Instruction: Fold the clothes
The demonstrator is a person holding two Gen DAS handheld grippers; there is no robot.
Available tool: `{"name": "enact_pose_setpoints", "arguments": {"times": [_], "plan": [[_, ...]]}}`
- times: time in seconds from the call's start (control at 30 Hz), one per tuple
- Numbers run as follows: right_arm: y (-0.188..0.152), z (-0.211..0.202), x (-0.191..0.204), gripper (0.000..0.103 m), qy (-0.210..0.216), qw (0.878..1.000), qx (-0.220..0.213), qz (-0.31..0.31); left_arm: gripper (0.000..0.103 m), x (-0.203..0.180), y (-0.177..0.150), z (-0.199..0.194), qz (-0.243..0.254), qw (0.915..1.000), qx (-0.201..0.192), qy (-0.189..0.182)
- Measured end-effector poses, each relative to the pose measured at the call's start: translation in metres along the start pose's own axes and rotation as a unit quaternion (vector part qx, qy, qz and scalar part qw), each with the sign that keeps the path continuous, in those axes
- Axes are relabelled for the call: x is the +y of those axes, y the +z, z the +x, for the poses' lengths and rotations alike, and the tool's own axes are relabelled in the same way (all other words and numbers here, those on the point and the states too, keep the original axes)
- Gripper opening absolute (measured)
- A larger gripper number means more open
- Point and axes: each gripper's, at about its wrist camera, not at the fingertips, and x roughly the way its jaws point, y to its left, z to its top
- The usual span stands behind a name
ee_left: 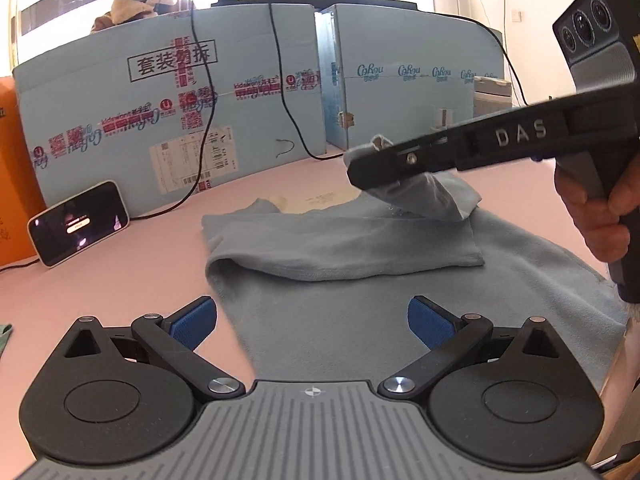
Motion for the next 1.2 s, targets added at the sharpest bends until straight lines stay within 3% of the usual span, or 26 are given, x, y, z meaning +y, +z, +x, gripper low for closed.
{"name": "enact_pose_setpoints", "arguments": {"times": [0.2, 0.47, 0.63, 0.97, 1.2], "plan": [[-0.019, 0.019, 0.005, 0.011, 0.01, 0.999, 0.041, 0.008, 0.103, 0.006, -0.007, 0.003, -0.013, 0.9999, 0.002, -0.005], [-0.027, 0.005, 0.003, 0.012, 0.008, 0.999, 0.037, 0.015, 0.103, 0.005, -0.009, 0.004, -0.01, 0.9999, 0.004, -0.011], [-0.027, -0.03, -0.012, 0.012, -0.027, 0.999, 0.018, 0.02, 0.103, 0.009, -0.006, 0.004, -0.018, 0.9998, 0.003, -0.012], [-0.048, -0.087, -0.066, 0.013, -0.164, 0.985, 0.029, 0.051, 0.103, -0.004, 0.003, 0.004, -0.001, 0.9998, -0.001, -0.02], [-0.064, -0.097, -0.078, 0.013, -0.18, 0.98, 0.03, 0.079, 0.103, -0.027, 0.013, 0.005, 0.039, 0.9983, -0.007, -0.043]]}}
